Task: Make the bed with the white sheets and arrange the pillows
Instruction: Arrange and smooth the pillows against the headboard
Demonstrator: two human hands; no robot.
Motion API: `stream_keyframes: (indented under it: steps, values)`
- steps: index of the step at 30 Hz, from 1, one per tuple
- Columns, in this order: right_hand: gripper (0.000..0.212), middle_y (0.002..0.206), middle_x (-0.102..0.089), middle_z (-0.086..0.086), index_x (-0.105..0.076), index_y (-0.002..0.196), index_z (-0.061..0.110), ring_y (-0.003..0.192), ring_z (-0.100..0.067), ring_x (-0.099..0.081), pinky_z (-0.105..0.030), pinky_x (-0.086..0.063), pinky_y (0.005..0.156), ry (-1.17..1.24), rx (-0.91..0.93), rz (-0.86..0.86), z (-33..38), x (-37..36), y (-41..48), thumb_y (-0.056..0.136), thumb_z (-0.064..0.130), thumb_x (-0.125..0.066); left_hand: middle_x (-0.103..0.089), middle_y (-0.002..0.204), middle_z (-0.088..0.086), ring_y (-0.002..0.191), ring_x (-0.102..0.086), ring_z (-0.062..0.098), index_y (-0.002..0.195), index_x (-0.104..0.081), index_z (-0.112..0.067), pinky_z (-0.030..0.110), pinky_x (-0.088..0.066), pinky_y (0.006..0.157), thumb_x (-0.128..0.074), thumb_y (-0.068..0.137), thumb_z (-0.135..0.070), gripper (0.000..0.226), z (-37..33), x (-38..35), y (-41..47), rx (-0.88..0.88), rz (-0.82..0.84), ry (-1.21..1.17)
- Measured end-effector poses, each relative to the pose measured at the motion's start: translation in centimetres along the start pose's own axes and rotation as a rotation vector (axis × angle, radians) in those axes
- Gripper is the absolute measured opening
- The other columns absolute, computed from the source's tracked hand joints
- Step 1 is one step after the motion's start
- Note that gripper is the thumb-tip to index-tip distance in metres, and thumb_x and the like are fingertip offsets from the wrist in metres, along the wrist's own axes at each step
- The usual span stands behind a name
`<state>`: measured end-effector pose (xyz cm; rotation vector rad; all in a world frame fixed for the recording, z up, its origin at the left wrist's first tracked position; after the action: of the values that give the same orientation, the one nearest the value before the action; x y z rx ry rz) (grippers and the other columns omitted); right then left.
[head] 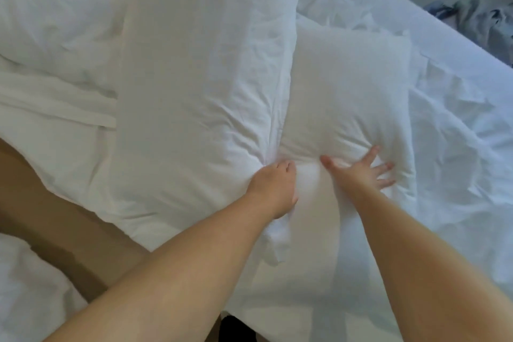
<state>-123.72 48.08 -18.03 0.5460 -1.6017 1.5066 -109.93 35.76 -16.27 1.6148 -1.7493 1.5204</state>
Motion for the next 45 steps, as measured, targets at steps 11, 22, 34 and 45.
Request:
stream_keyframes:
  steps: [11,22,34,45]
  values:
    - [0.075,0.128,-0.059,-0.012,-0.05,0.131,0.007,0.121,-0.033,-0.053,-0.036,-0.04,0.095,0.359,0.011,-0.073,-7.2,0.9,6.1,0.078,0.056,-0.07,-0.021,0.159,0.009,0.145,-0.025,0.024,0.152,-0.023,-0.004,0.027,-0.017,0.117,-0.06,0.087,-0.058,0.092,3.1,-5.0,5.2,0.676,0.01,-0.862]
    - [0.017,0.08,-0.07,0.004,-0.069,0.086,0.012,0.08,-0.017,-0.066,-0.033,-0.053,0.078,0.797,0.306,-0.241,-8.3,13.4,-9.8,0.085,0.029,-0.071,-0.058,0.13,0.023,0.122,-0.054,0.033,0.127,-0.057,0.004,0.032,-0.04,0.097,-0.042,0.102,-0.036,0.049,-1.6,4.3,-4.8,0.696,-0.321,-1.063]
    - [0.01,0.089,-0.073,0.004,-0.072,0.091,0.017,0.08,-0.001,-0.068,-0.031,-0.056,0.08,0.986,0.422,-0.231,-8.8,25.7,-32.6,0.088,0.027,-0.071,-0.066,0.12,0.014,0.116,-0.058,0.026,0.119,-0.065,-0.004,0.026,-0.04,0.092,-0.042,0.103,-0.035,0.042,-5.7,24.4,-28.5,0.51,-0.701,-1.053]
    - [0.023,0.077,-0.071,-0.003,-0.067,0.081,0.011,0.072,-0.016,-0.066,-0.03,-0.053,0.066,0.76,0.828,0.274,5.9,16.5,-53.1,0.087,0.033,-0.071,-0.056,0.098,-0.016,0.095,-0.052,0.009,0.104,-0.058,-0.031,0.022,-0.039,0.087,-0.034,0.101,-0.049,0.03,7.2,26.9,-55.8,0.863,-1.254,-1.034]
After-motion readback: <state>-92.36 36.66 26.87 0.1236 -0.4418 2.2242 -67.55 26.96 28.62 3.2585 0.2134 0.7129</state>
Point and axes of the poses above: each hand's wrist, its own y-axis towards the middle knuckle, its own x-axis out of the back of the hand, z = x × y, the point moved 3 cm from there along y, towards the middle knuckle
